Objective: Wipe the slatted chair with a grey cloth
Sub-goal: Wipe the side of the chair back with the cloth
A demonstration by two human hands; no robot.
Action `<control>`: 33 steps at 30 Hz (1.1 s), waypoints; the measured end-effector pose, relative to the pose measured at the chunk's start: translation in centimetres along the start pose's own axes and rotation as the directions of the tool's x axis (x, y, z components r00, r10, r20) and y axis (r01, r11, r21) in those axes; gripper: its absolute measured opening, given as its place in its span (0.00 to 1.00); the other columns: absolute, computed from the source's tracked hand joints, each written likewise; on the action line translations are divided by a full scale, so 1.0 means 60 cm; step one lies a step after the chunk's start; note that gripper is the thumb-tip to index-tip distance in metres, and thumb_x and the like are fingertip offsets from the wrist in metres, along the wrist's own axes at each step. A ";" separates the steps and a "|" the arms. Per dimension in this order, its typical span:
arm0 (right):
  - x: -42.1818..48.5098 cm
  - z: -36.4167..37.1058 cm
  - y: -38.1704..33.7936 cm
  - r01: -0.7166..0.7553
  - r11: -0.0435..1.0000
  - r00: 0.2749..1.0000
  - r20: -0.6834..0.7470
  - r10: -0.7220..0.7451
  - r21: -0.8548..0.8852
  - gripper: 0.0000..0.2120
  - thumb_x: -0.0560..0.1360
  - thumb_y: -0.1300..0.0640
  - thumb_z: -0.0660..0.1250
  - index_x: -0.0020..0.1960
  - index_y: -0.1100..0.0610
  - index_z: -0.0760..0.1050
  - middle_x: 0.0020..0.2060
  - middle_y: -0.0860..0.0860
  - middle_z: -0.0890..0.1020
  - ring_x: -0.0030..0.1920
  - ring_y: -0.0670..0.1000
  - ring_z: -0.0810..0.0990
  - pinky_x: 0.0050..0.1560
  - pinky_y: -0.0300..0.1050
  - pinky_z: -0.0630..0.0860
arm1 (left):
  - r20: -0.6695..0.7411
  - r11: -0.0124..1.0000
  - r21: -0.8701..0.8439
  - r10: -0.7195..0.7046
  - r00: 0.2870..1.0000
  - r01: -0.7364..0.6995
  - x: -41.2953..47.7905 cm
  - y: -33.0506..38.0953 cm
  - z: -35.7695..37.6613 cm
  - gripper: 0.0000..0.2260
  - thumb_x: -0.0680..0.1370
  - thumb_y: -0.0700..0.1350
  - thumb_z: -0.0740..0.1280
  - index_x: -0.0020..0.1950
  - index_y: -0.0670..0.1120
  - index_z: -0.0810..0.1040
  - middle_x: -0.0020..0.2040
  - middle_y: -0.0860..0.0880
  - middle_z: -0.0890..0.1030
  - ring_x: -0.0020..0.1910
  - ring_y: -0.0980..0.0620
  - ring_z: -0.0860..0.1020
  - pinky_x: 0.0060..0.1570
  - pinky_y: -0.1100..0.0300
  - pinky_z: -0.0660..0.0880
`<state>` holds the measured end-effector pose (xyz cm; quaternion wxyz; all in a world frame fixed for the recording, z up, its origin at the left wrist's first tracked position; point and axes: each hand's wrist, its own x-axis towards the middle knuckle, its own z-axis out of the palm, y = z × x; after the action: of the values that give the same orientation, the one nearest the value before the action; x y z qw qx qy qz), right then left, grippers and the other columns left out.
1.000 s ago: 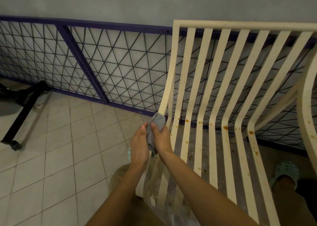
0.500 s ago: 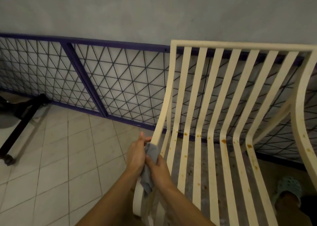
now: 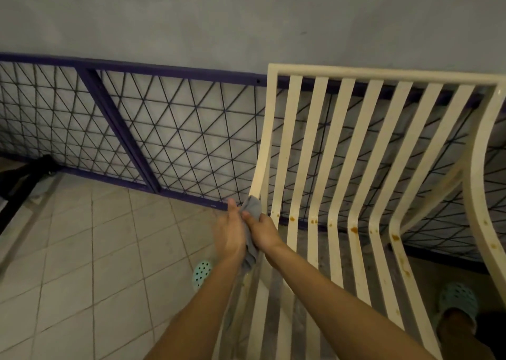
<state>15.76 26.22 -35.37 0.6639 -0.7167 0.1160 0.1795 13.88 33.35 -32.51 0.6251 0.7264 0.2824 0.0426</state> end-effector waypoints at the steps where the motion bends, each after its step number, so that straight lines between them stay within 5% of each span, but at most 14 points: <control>1: 0.012 -0.004 -0.007 0.000 1.000 1.000 -0.006 0.000 -0.001 0.14 0.81 0.50 0.62 0.56 0.61 0.78 0.50 0.58 0.84 0.50 0.56 0.83 0.49 0.48 0.80 | -0.001 0.997 0.015 0.072 0.997 -0.072 -0.008 -0.001 0.001 0.22 0.83 0.58 0.52 0.49 0.49 0.81 0.44 0.48 0.82 0.45 0.51 0.81 0.47 0.54 0.77; 4: 0.045 -0.013 -0.027 -0.001 1.000 0.999 -0.046 0.000 -0.011 0.16 0.81 0.50 0.63 0.57 0.63 0.77 0.51 0.60 0.84 0.53 0.58 0.83 0.52 0.50 0.80 | 0.025 0.978 0.031 0.205 0.979 -0.205 -0.017 0.000 0.000 0.17 0.83 0.55 0.55 0.55 0.49 0.81 0.47 0.50 0.82 0.47 0.56 0.80 0.43 0.61 0.75; 10: 0.090 -0.023 -0.070 0.015 1.000 0.997 -0.072 -0.014 0.014 0.15 0.81 0.53 0.63 0.59 0.64 0.76 0.54 0.61 0.82 0.55 0.59 0.81 0.57 0.51 0.78 | 0.044 0.973 0.065 0.218 0.975 -0.220 -0.002 0.006 0.004 0.10 0.83 0.46 0.58 0.59 0.49 0.79 0.48 0.56 0.78 0.42 0.67 0.74 0.35 0.78 0.69; 14: 0.082 0.001 -0.047 0.061 0.998 0.987 -0.151 -0.055 0.035 0.18 0.81 0.49 0.63 0.62 0.62 0.74 0.55 0.60 0.82 0.54 0.58 0.82 0.57 0.54 0.79 | 0.020 0.980 -0.030 0.196 0.980 -0.195 -0.001 0.002 0.002 0.12 0.83 0.49 0.57 0.47 0.53 0.79 0.43 0.53 0.82 0.43 0.58 0.80 0.38 0.69 0.71; 21: 0.024 0.033 0.005 0.042 0.999 0.989 -0.141 -0.041 0.005 0.23 0.79 0.41 0.62 0.64 0.57 0.71 0.52 0.54 0.83 0.50 0.52 0.83 0.53 0.54 0.81 | -0.014 0.983 -0.068 0.168 0.986 -0.169 -0.005 0.010 0.001 0.15 0.83 0.51 0.56 0.59 0.48 0.80 0.48 0.53 0.81 0.50 0.55 0.79 0.46 0.63 0.74; 26: -0.054 0.030 0.017 0.050 0.998 0.995 -0.092 -0.047 0.029 0.07 0.82 0.55 0.60 0.49 0.56 0.73 0.39 0.50 0.80 0.36 0.40 0.79 0.34 0.32 0.74 | 0.006 0.985 -0.074 0.158 0.987 -0.157 -0.007 0.011 -0.002 0.19 0.83 0.54 0.56 0.60 0.44 0.80 0.54 0.46 0.83 0.55 0.50 0.80 0.58 0.51 0.77; 30: -0.101 0.037 0.050 0.050 0.998 0.997 -0.056 -0.047 0.043 0.10 0.83 0.64 0.56 0.47 0.62 0.73 0.34 0.51 0.76 0.28 0.36 0.77 0.31 0.28 0.71 | -0.020 0.979 -0.173 0.105 0.994 -0.107 -0.004 0.012 -0.003 0.15 0.83 0.49 0.58 0.53 0.42 0.81 0.48 0.47 0.81 0.47 0.55 0.79 0.39 0.74 0.73; 33: -0.097 0.032 0.052 0.031 0.999 0.999 -0.037 -0.030 0.017 0.12 0.83 0.62 0.57 0.42 0.58 0.73 0.33 0.51 0.75 0.31 0.41 0.77 0.32 0.29 0.71 | -0.054 0.974 -0.208 0.083 0.995 -0.092 -0.001 0.009 -0.003 0.17 0.83 0.51 0.57 0.51 0.44 0.82 0.50 0.47 0.82 0.49 0.52 0.80 0.36 0.75 0.70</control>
<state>9.01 27.44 -35.89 0.6706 -0.7156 0.1188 0.1553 13.97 33.46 -31.93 0.6893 0.6670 0.2580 0.1157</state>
